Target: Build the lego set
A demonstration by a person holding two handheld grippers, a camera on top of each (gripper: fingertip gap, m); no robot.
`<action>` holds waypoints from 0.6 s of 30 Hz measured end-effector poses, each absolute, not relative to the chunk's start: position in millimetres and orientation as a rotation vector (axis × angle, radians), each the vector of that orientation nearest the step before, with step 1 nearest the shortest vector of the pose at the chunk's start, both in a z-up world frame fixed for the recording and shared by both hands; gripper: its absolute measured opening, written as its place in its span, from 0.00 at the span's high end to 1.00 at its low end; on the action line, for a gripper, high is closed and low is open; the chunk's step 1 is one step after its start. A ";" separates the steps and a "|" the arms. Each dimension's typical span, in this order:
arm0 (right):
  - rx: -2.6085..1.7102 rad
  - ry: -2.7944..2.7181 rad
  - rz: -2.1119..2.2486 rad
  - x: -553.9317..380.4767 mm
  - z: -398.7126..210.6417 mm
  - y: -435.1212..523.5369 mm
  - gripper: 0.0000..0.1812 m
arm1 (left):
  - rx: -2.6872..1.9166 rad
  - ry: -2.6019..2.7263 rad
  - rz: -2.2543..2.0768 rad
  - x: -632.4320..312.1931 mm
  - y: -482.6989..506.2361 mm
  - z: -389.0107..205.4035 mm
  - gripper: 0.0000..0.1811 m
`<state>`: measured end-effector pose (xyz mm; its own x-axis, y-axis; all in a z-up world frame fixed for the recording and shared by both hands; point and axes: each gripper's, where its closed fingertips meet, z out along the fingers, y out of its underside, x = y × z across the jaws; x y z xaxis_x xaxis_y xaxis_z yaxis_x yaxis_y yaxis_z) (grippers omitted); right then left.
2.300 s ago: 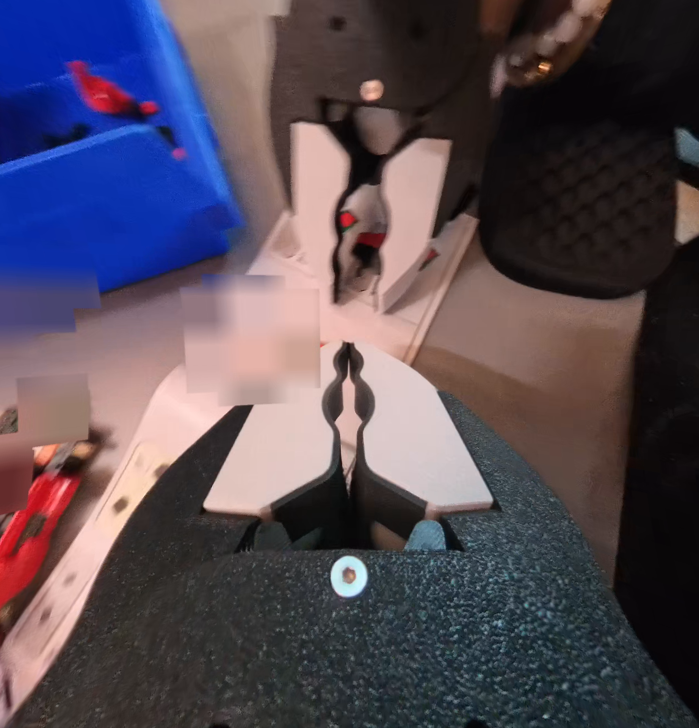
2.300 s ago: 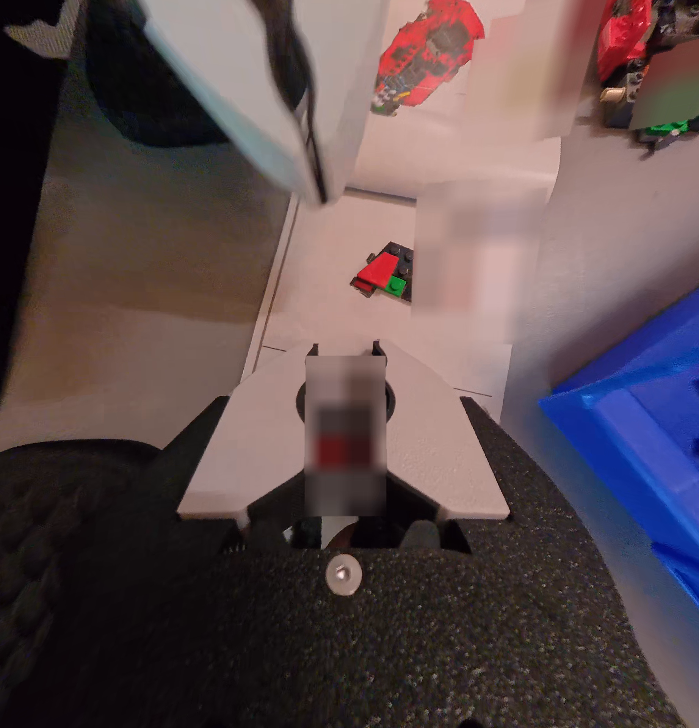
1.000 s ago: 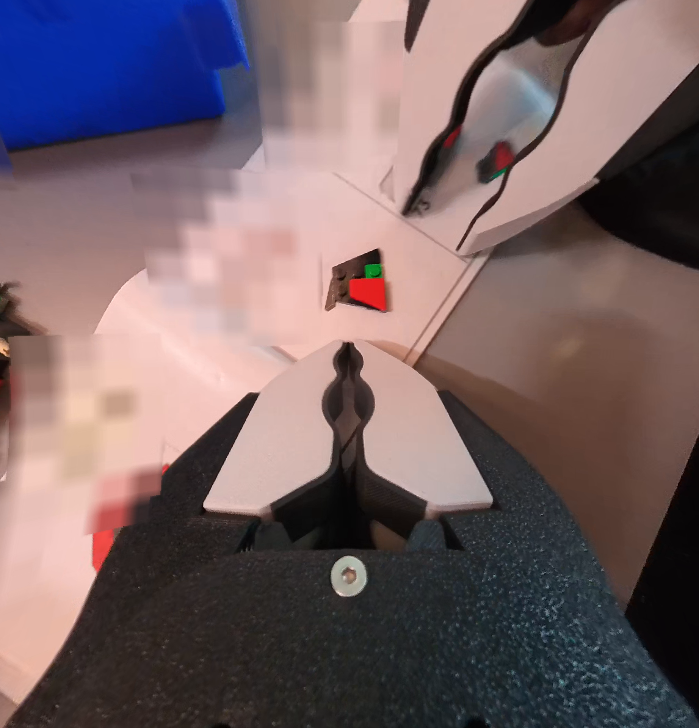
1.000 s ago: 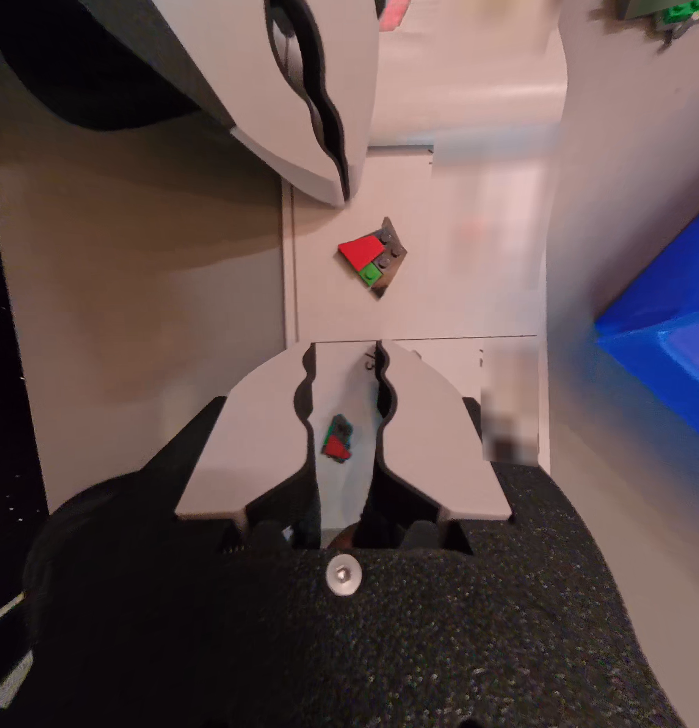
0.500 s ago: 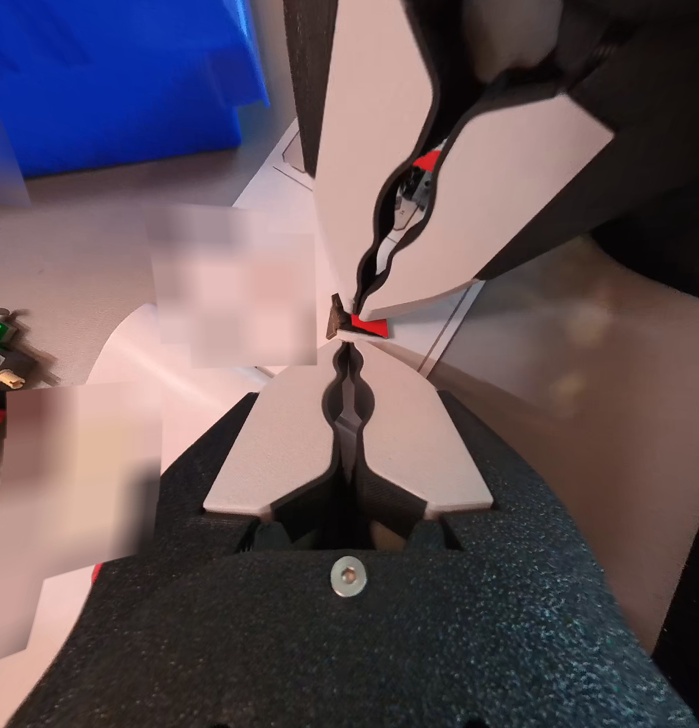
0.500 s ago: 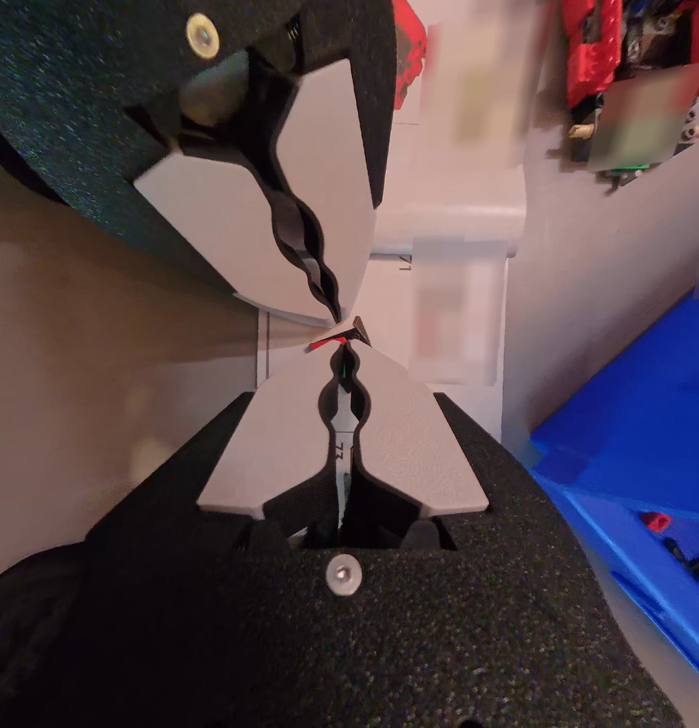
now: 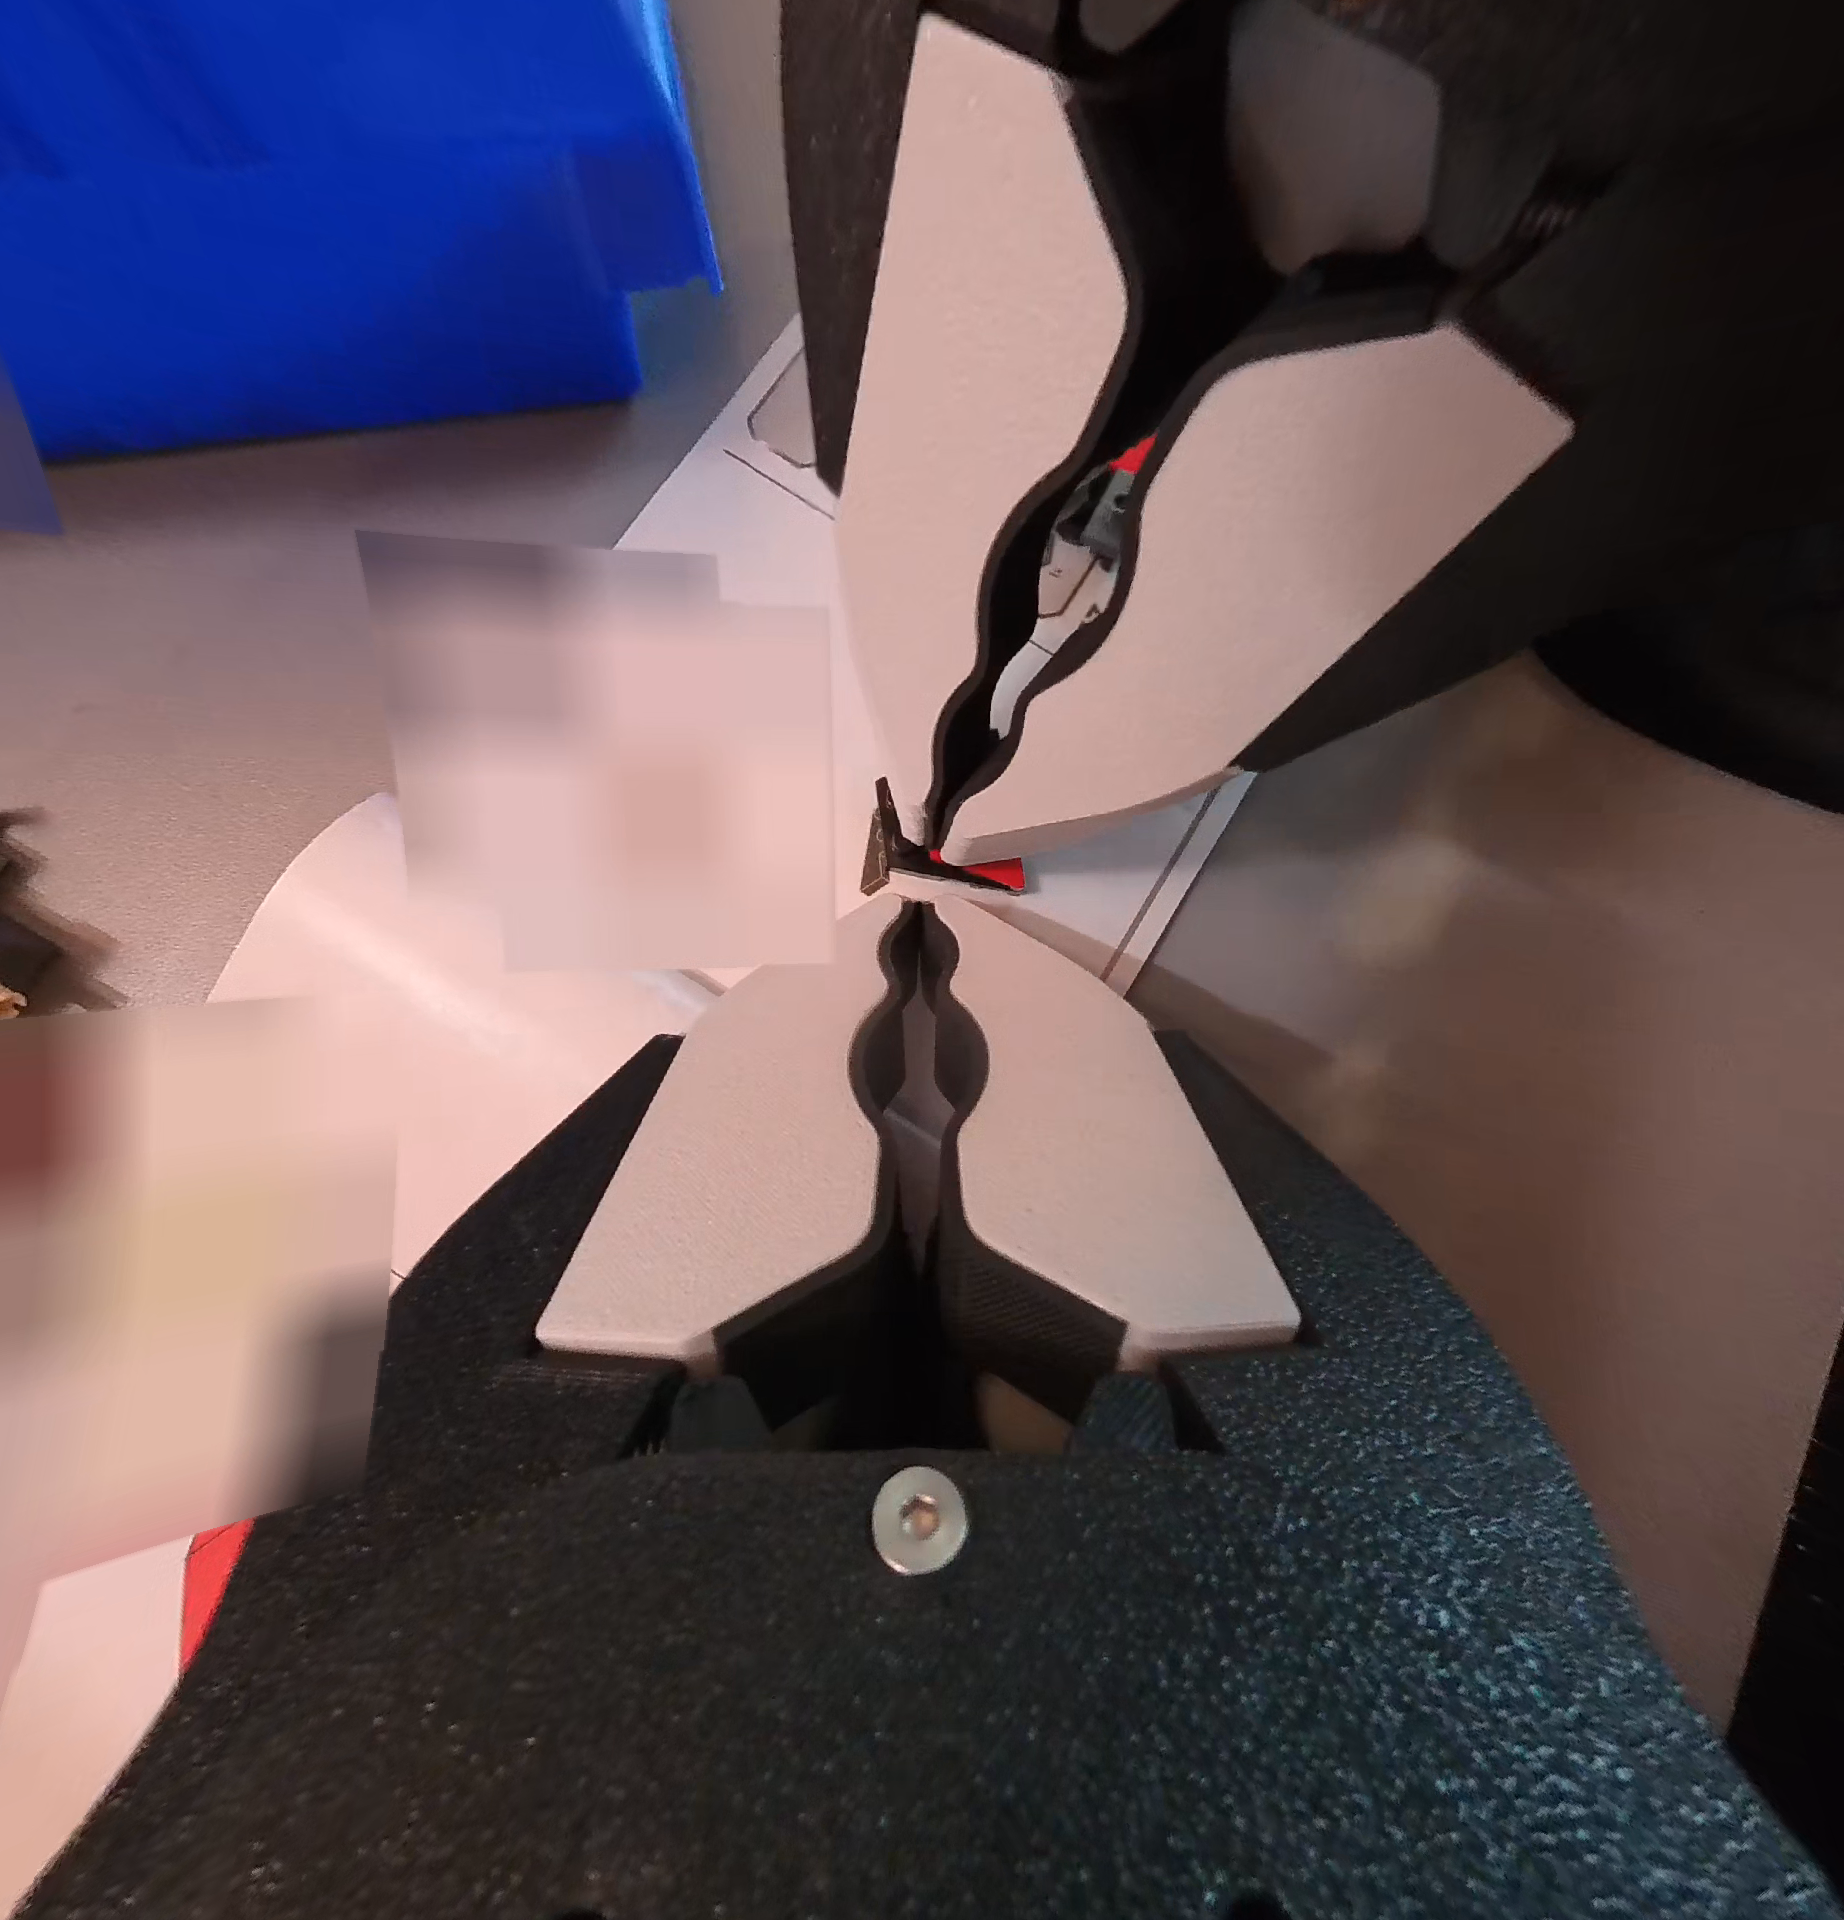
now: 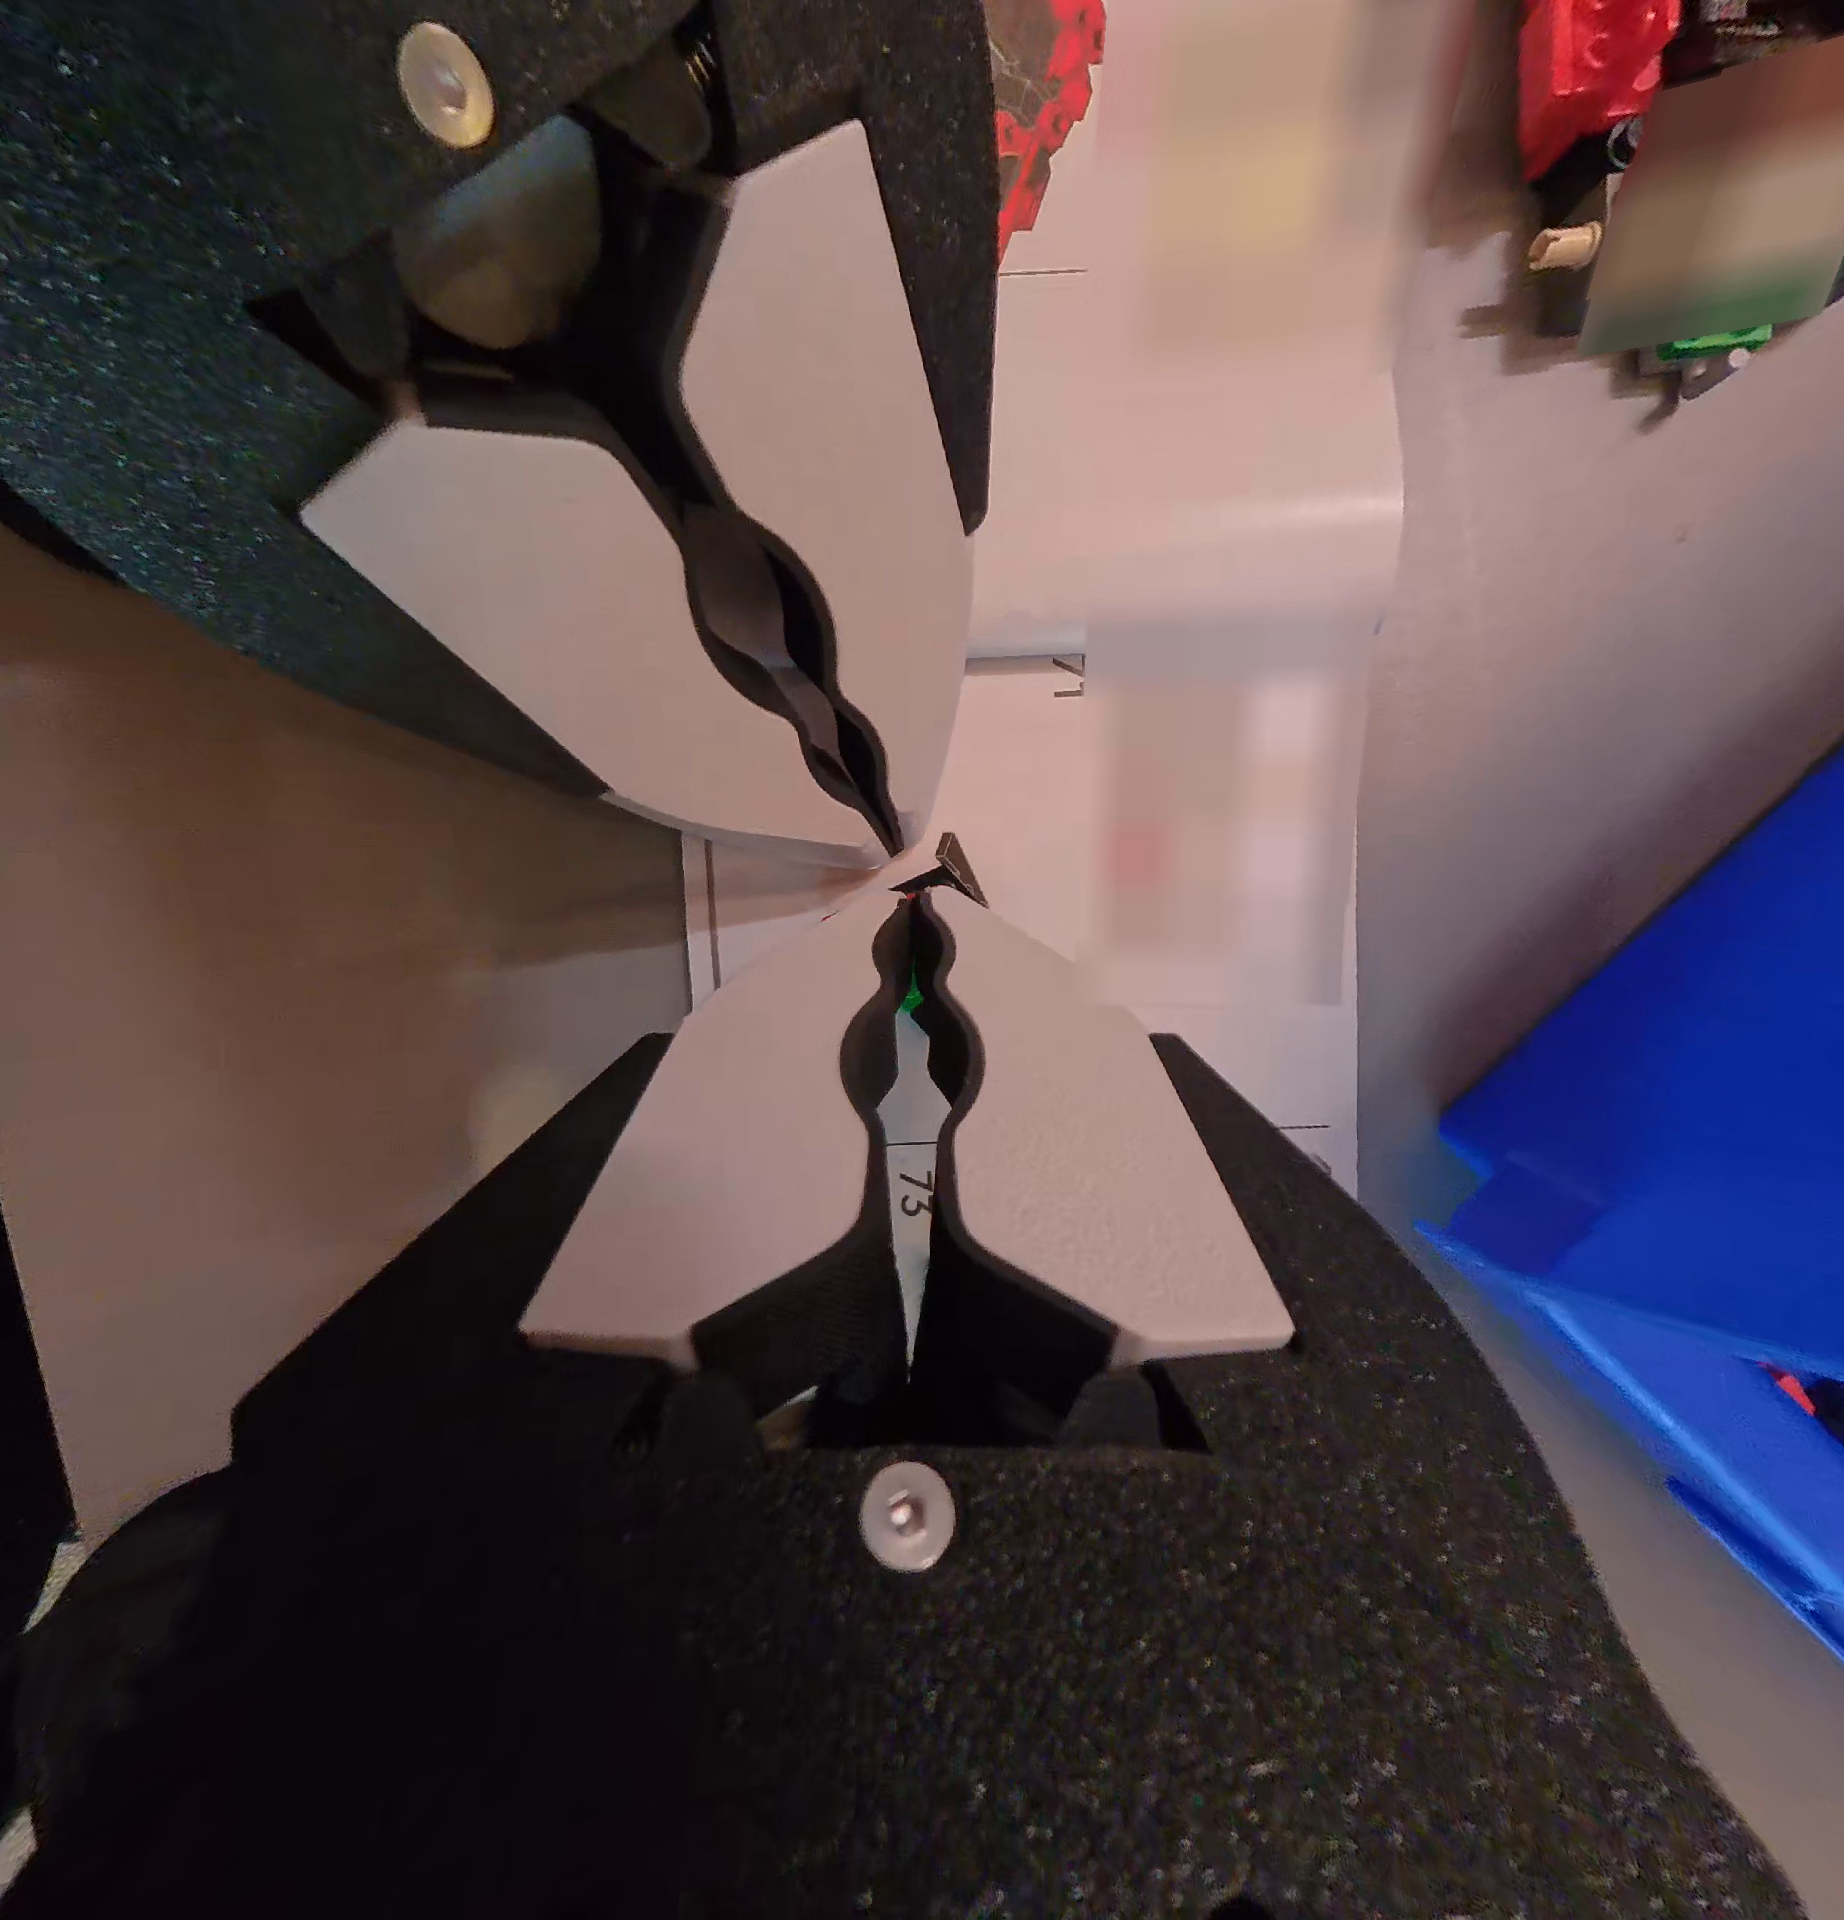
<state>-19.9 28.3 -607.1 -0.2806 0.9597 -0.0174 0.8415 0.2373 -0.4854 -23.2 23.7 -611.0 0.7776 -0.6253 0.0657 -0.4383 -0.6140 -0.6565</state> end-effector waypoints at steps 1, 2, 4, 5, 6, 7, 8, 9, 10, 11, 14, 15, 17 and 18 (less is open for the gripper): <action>-1.689 -2.228 0.590 -19.9 -607.2 28.3 1.00 | -2.329 0.784 -0.389 -23.2 23.7 -610.9 1.00; -1.699 -2.232 0.588 -19.6 -607.4 28.4 1.00 | -2.330 0.778 -0.398 -23.2 23.7 -610.9 1.00; -1.718 -2.236 0.589 -19.7 -607.5 28.5 1.00 | -2.333 0.770 -0.413 -23.1 23.8 -610.9 1.00; -1.723 -2.238 0.588 -19.7 -607.5 28.5 1.00 | -2.333 0.768 -0.416 -23.2 23.7 -610.9 1.00; -1.737 -2.234 0.590 -19.7 -607.5 28.6 1.00 | -2.332 0.771 -0.411 -23.1 23.8 -611.0 1.00; -1.741 -2.230 0.586 -19.7 -607.5 28.6 1.00 | -2.330 0.774 -0.403 -23.1 23.8 -611.0 1.00; -1.734 -2.228 0.586 -19.9 -607.3 28.6 1.00 | -2.328 0.776 -0.401 -23.2 23.8 -611.0 1.00; -1.723 -2.223 0.590 -20.3 -607.1 28.7 1.00 | -2.330 0.777 -0.397 -23.1 23.8 -611.1 1.00; -1.689 -2.233 0.594 -20.4 -606.8 28.5 1.00 | -2.331 0.777 -0.397 -23.1 23.8 -611.0 1.00; -1.641 -2.269 0.598 -18.7 -606.5 28.1 1.00 | -2.333 0.775 -0.402 -23.1 23.9 -611.0 1.00; -1.644 -2.181 0.785 -21.3 -587.7 29.0 1.00 | -2.343 0.758 -0.438 -23.1 23.7 -610.9 1.00; -1.612 -2.168 0.796 -19.1 -581.1 31.9 1.00 | -2.344 0.758 -0.440 -23.1 23.7 -610.9 1.00; -1.576 -2.222 0.681 -6.8 -584.0 41.1 0.73 | -2.346 0.760 -0.445 -22.9 23.4 -610.9 1.00; -1.555 -2.263 0.644 -1.6 -588.3 41.8 0.73 | -2.349 0.758 -0.452 -22.8 23.3 -610.9 1.00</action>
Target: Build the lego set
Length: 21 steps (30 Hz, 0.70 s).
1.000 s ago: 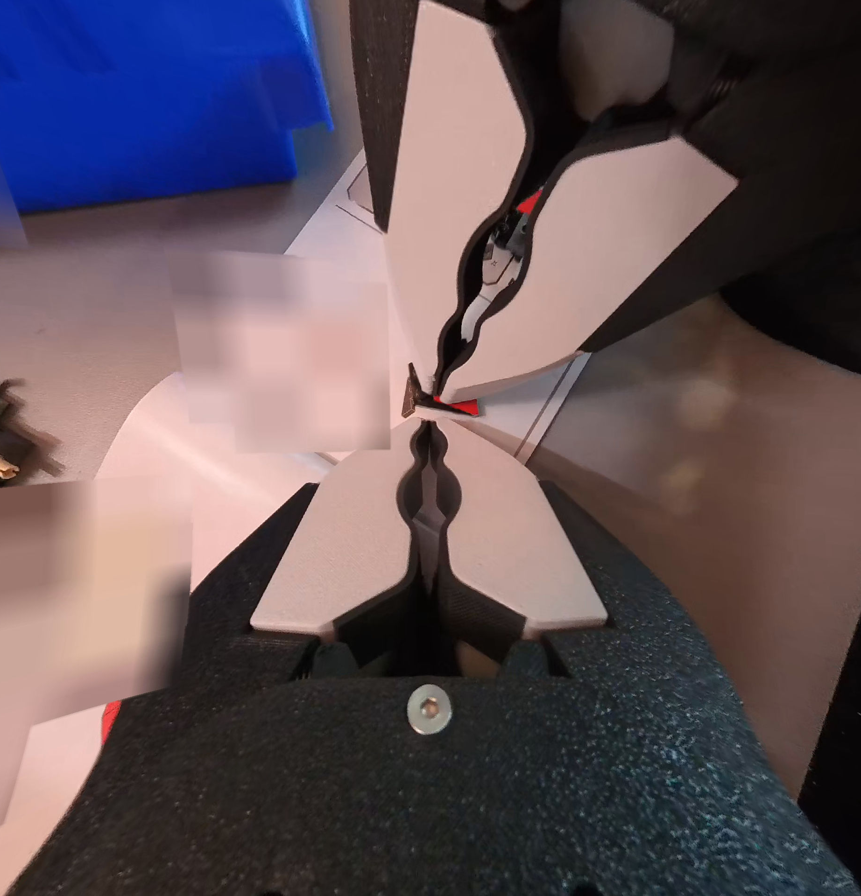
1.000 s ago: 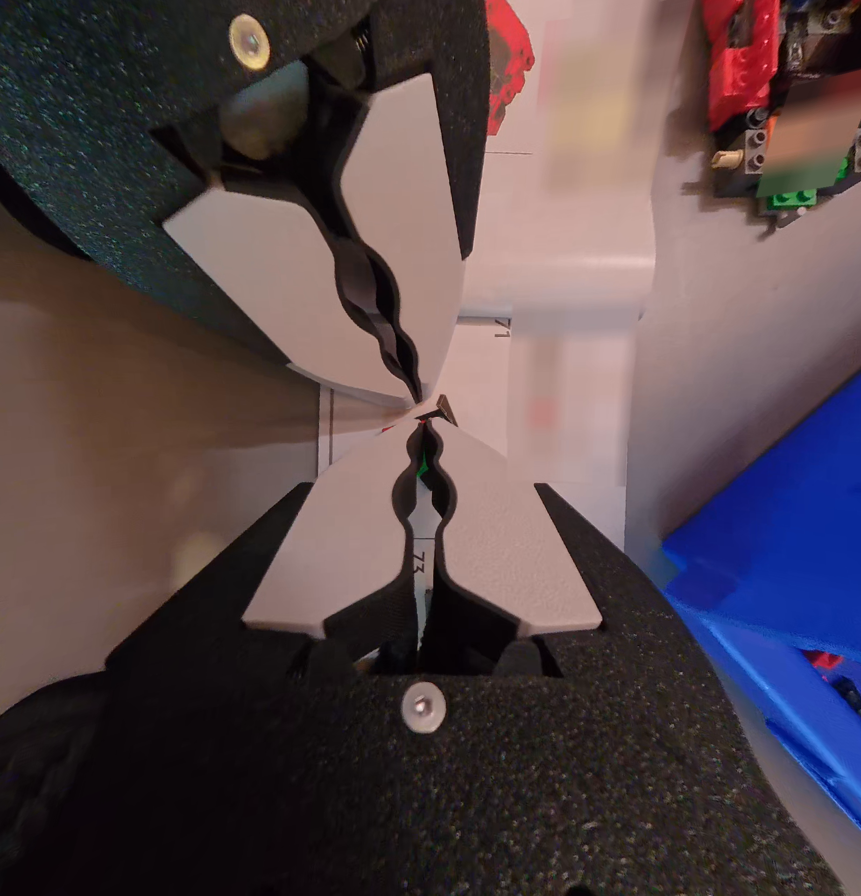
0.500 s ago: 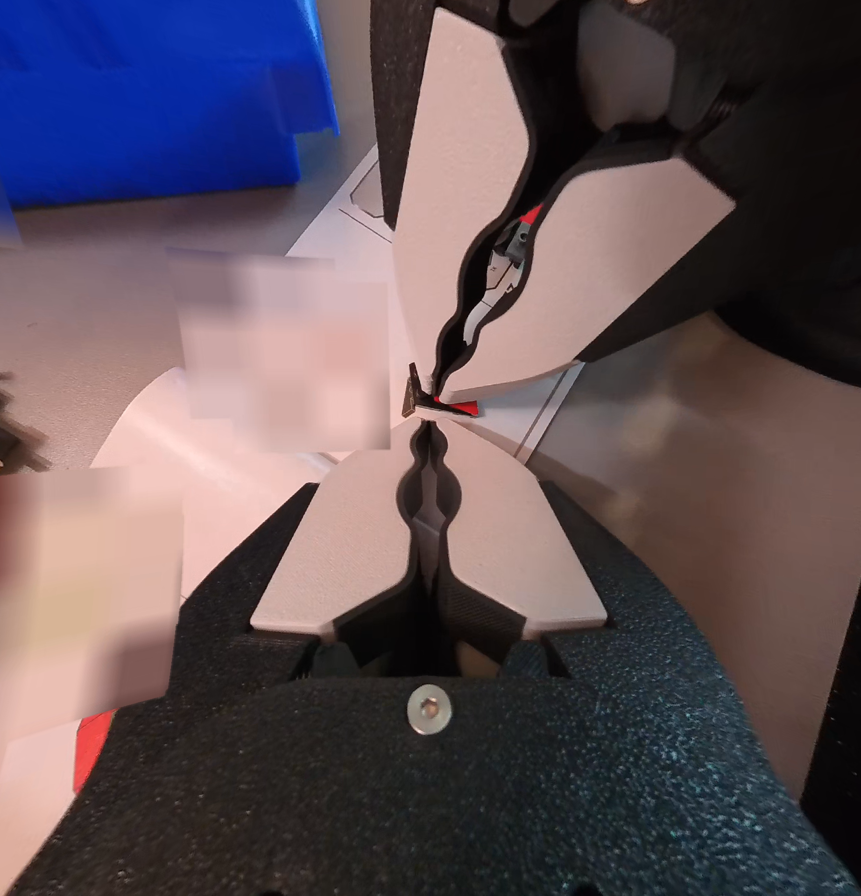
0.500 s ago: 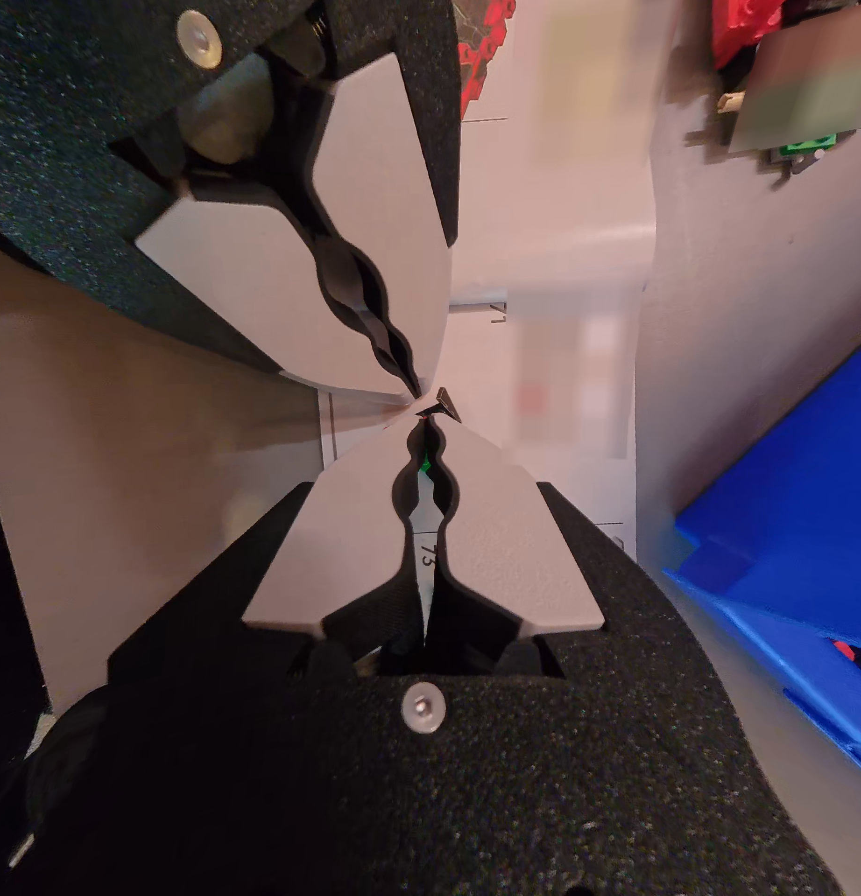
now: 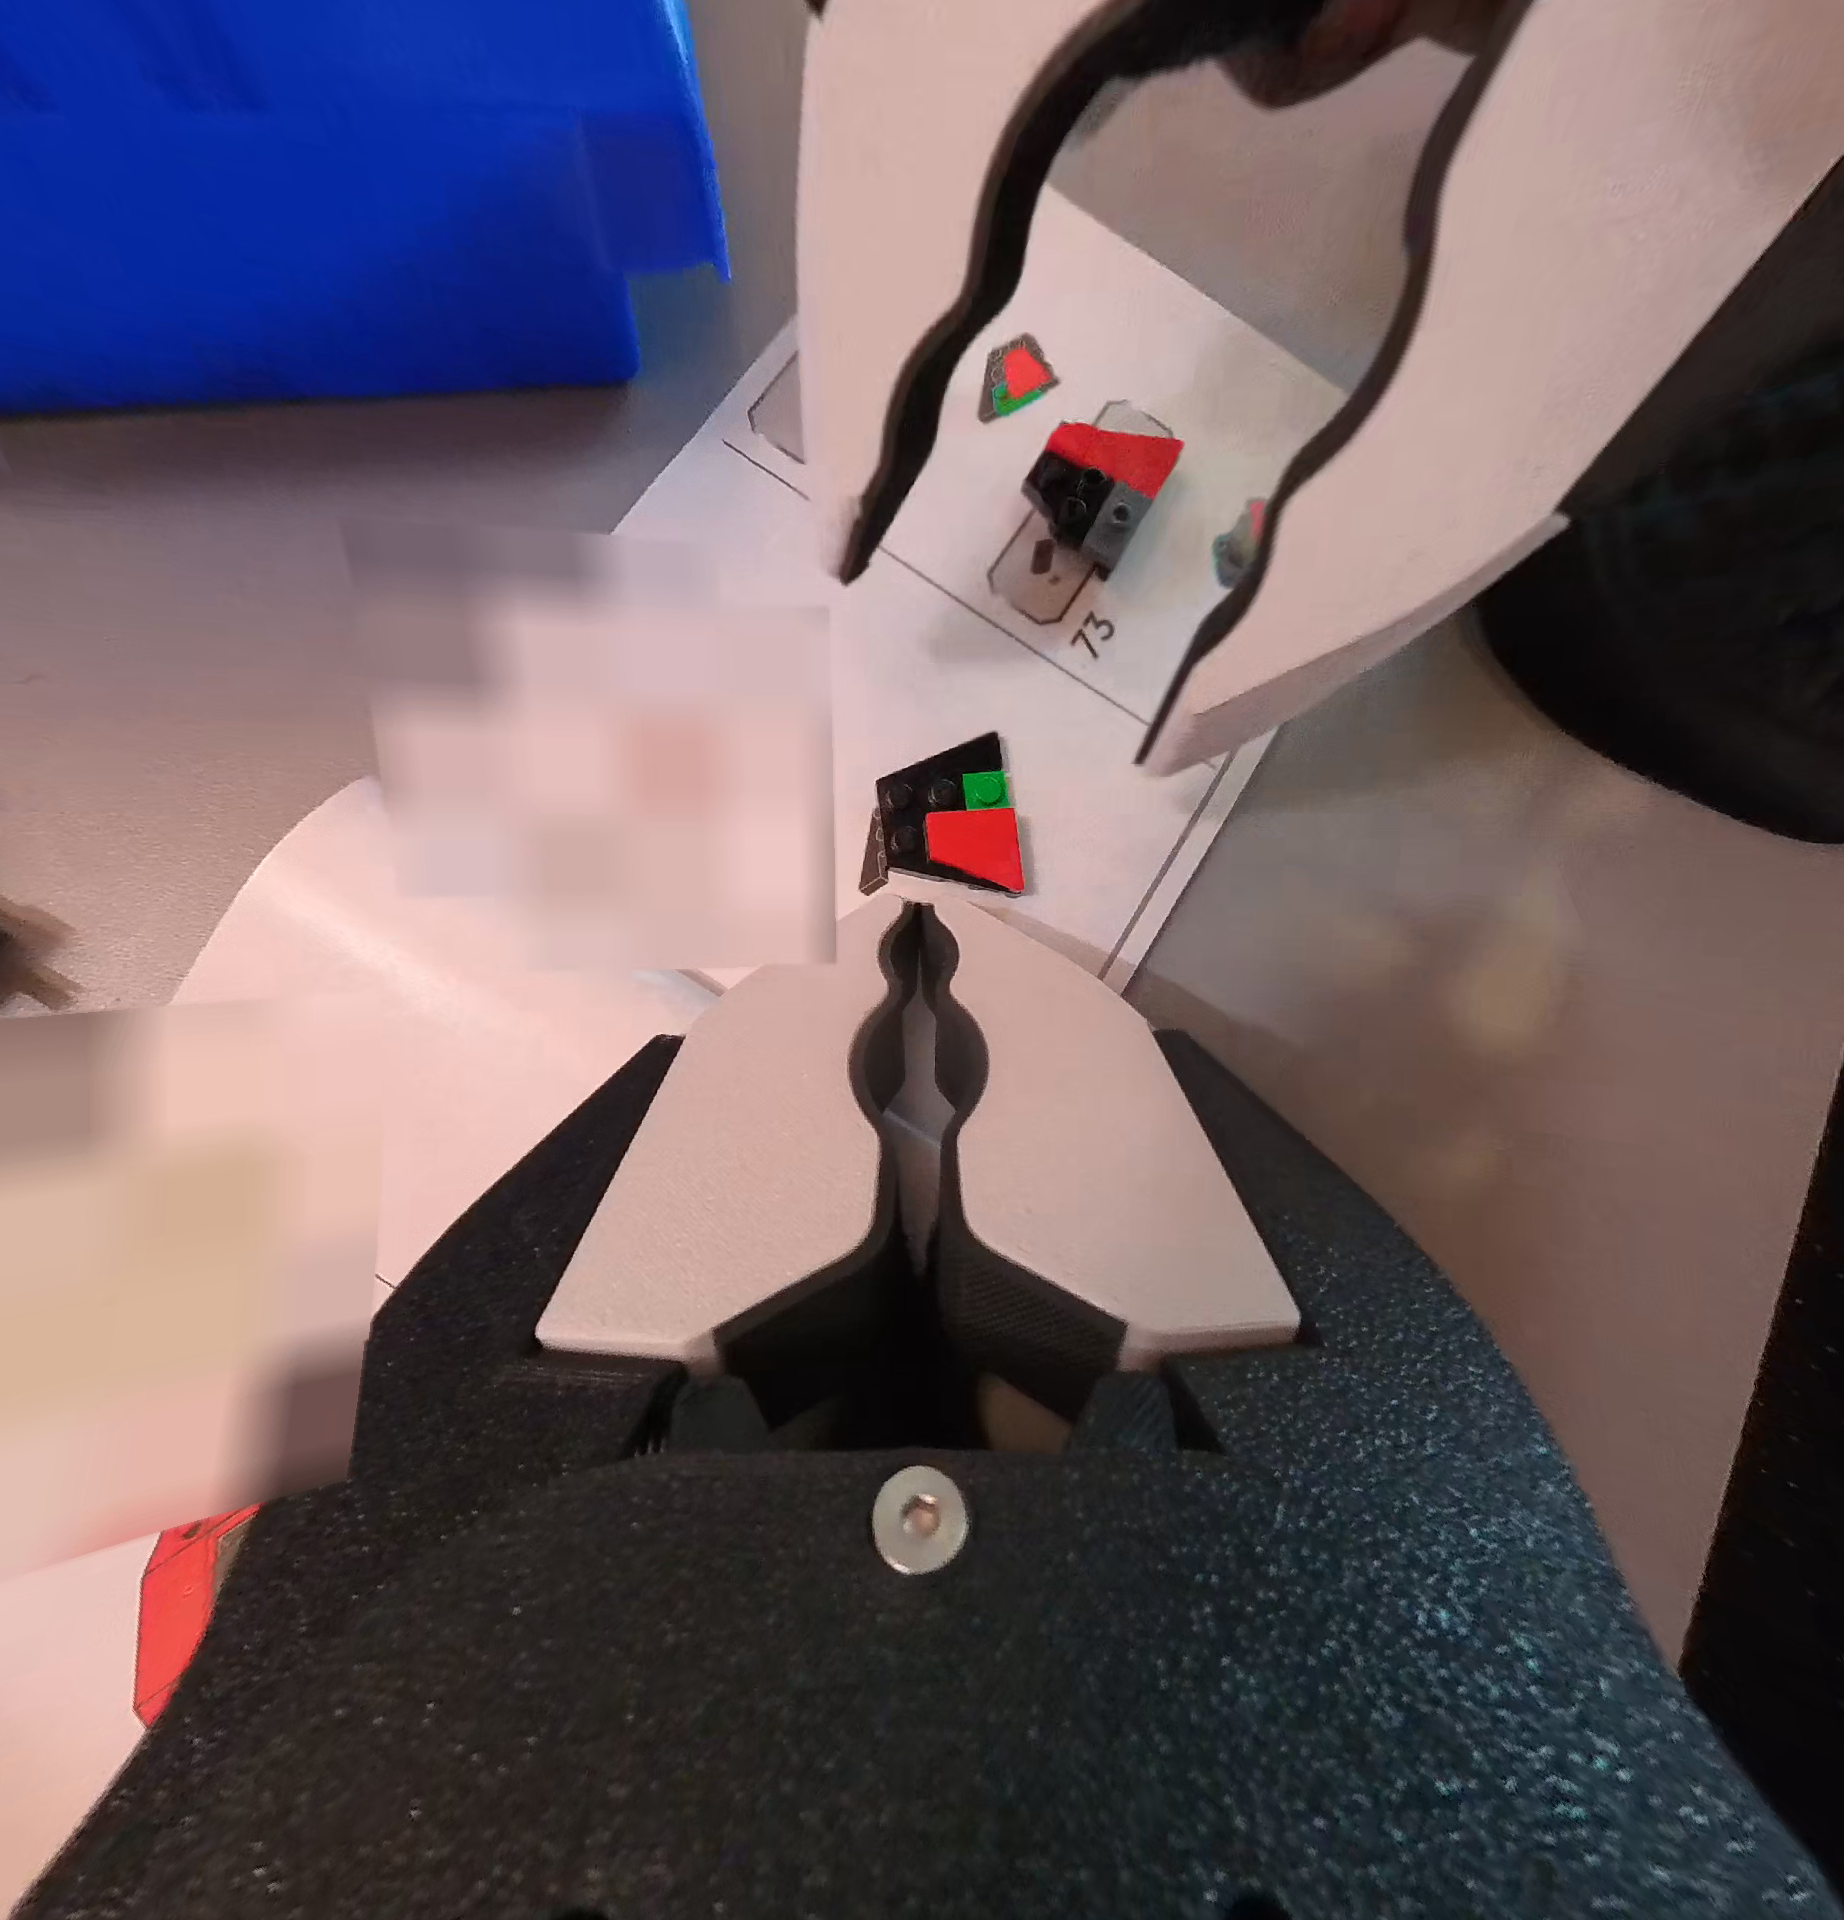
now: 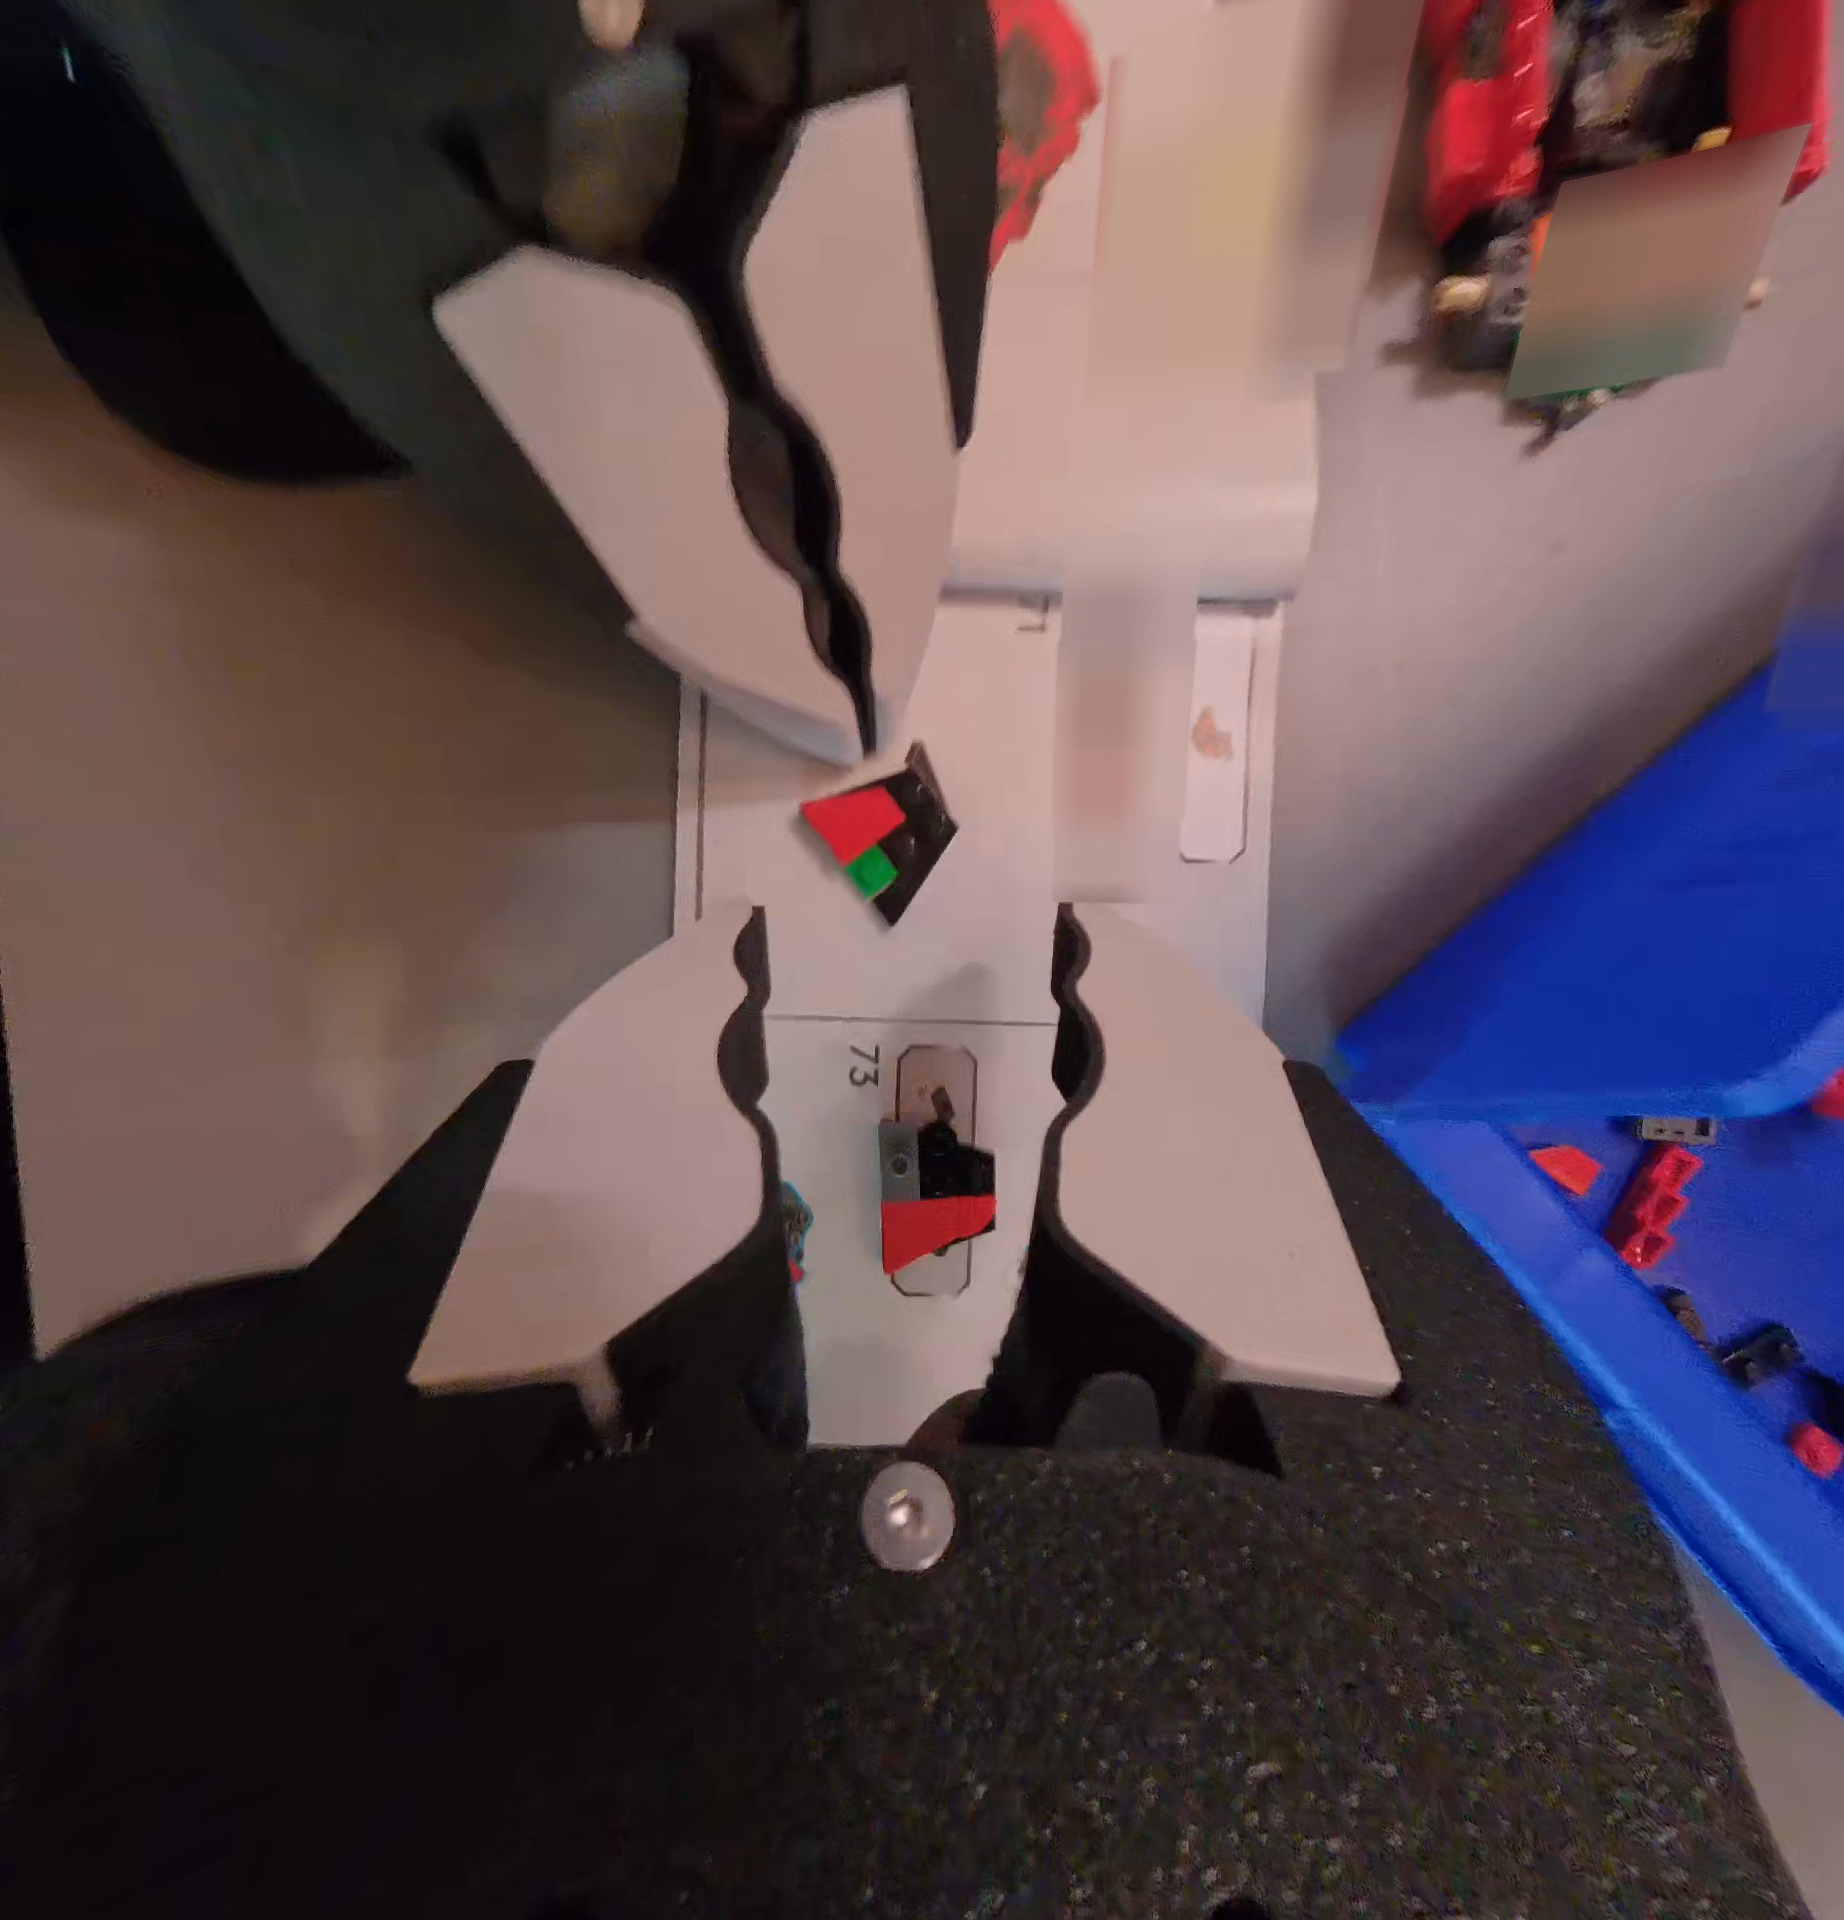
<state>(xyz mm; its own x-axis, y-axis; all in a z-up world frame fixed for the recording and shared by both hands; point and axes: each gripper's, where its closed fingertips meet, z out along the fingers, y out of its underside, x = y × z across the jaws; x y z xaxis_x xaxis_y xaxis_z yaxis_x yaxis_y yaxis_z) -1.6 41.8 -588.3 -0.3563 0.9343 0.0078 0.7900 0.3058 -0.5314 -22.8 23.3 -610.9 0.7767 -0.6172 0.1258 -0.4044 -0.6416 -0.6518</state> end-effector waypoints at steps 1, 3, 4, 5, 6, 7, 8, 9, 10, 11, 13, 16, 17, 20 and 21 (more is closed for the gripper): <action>-1.518 -2.283 0.637 -0.8 -591.5 40.6 0.73 | -2.352 0.755 -0.461 -22.7 23.2 -610.8 1.00; -1.431 -2.306 0.644 -4.7 -598.5 37.1 0.72 | -2.356 0.749 -0.473 -22.6 23.1 -610.8 1.00; -1.403 -2.313 0.630 -7.0 -603.5 38.0 0.72 | -2.355 0.749 -0.472 -22.6 23.1 -610.8 1.00; -1.387 -2.326 0.619 -8.8 -608.3 38.9 0.72 | -2.354 0.751 -0.467 -22.6 23.1 -610.8 1.00; -1.373 -2.337 0.649 -11.2 -609.9 36.5 0.72 | -2.354 0.755 -0.462 -22.7 23.0 -610.9 1.00; -1.363 -2.318 0.698 -15.9 -607.7 34.2 0.73 | -2.352 0.760 -0.460 -22.4 22.7 -610.8 1.00; -1.354 -2.325 0.723 -17.6 -608.1 32.2 0.74 | -2.350 0.763 -0.461 -22.1 22.4 -610.8 1.00; -1.356 -2.351 0.724 -16.7 -611.4 31.0 0.75 | -2.350 0.766 -0.465 -21.8 22.1 -610.7 1.00; -1.365 -2.349 0.755 -17.9 -610.9 29.3 0.79 | -2.349 0.770 -0.473 -21.2 21.5 -610.5 1.00; -1.372 -2.353 0.768 -17.6 -611.1 28.9 0.82 | -2.348 0.774 -0.481 -20.7 21.0 -610.4 0.99; -1.349 -2.360 0.755 -15.4 -610.8 29.5 0.84 | -2.348 0.776 -0.499 -19.8 20.2 -609.8 0.98; -1.301 -2.312 0.722 -13.3 -606.2 31.0 0.84 | -2.327 0.774 -0.507 -19.6 19.9 -605.7 0.95; -1.286 -2.279 0.707 -13.2 -601.5 32.2 0.84 | -2.302 0.768 -0.505 -19.7 20.9 -601.4 0.95; -1.153 -2.095 0.559 -15.8 -571.0 44.0 0.84 | -2.147 0.669 -0.476 -25.4 31.5 -573.8 0.89; -1.078 -2.010 0.480 -16.7 -555.0 48.7 0.84 | -2.071 0.623 -0.491 -26.5 34.9 -559.4 0.88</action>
<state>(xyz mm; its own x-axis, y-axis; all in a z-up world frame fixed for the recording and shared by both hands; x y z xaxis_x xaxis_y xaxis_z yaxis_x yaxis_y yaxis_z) -16.7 48.7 -555.0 -0.3276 0.8230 0.4641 0.5245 0.5670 -0.6351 -26.5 34.9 -559.4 0.7953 -0.5968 0.1070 -0.2435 -0.4760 -0.8450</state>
